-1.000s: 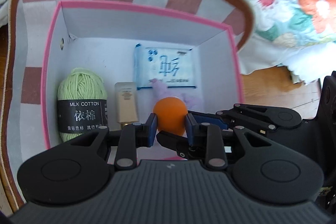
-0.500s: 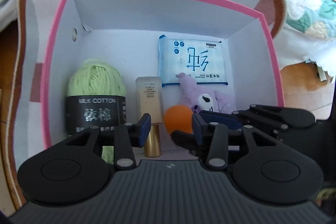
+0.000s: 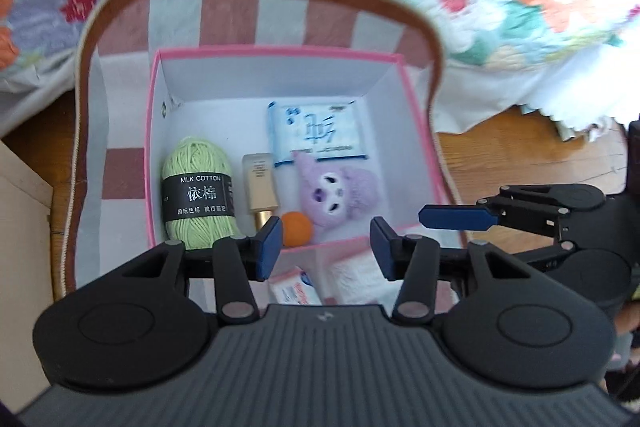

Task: Organize objects
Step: 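Withdraw the left tool and lower it to the clear floss-pick box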

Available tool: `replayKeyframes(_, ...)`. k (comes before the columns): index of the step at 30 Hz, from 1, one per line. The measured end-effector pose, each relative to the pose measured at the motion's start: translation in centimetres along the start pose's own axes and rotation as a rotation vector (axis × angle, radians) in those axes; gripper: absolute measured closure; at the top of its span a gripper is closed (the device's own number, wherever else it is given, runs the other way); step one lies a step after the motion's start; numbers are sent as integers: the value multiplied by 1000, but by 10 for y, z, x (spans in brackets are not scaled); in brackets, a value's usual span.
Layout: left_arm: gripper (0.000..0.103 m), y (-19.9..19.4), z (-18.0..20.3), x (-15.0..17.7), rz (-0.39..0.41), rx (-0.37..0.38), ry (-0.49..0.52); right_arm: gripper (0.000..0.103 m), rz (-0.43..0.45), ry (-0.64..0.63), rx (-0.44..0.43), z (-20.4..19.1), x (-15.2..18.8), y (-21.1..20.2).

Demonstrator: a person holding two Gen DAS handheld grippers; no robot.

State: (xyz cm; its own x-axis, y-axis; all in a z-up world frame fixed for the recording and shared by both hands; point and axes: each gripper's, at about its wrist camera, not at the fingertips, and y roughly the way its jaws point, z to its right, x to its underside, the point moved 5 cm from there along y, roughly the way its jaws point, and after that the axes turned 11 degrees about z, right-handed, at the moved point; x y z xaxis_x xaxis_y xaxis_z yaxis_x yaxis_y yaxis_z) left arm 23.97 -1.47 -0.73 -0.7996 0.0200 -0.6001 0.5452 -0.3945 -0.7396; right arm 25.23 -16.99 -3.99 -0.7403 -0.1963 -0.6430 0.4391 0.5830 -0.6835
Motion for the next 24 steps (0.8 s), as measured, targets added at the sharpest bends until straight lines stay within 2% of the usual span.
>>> replayKeyframes(2, 53, -21, 10, -1, 28, 11, 26, 49, 22, -7, -18, -4, 0, -23)
replayKeyframes(5, 50, -46, 24, 5, 69, 1, 81, 49, 71, -26, -35, -7, 10, -56)
replayKeyframes(11, 50, -61, 43, 30, 77, 13, 110, 49, 138, -120, -30, -11, 41, -93)
replayKeyframes(15, 50, -53, 47, 49, 67, 32, 89, 48, 149, -157, -56, -4, 60, -100)
replayKeyframes(19, 50, -31, 46, 67, 57, 45, 72, 45, 145, -178, -62, 3, 76, -92)
replayKeyframes(21, 50, -17, 44, 75, 49, 50, 57, 40, 136, -175, -75, 6, 85, -85)
replayKeyframes(23, 50, -1, 40, 82, 43, 53, 34, 28, 127, -188, -74, 7, 93, -74)
replayKeyframes(24, 50, 7, 37, 83, 51, 37, 23, 27, 126, -195, -62, 8, 96, -68)
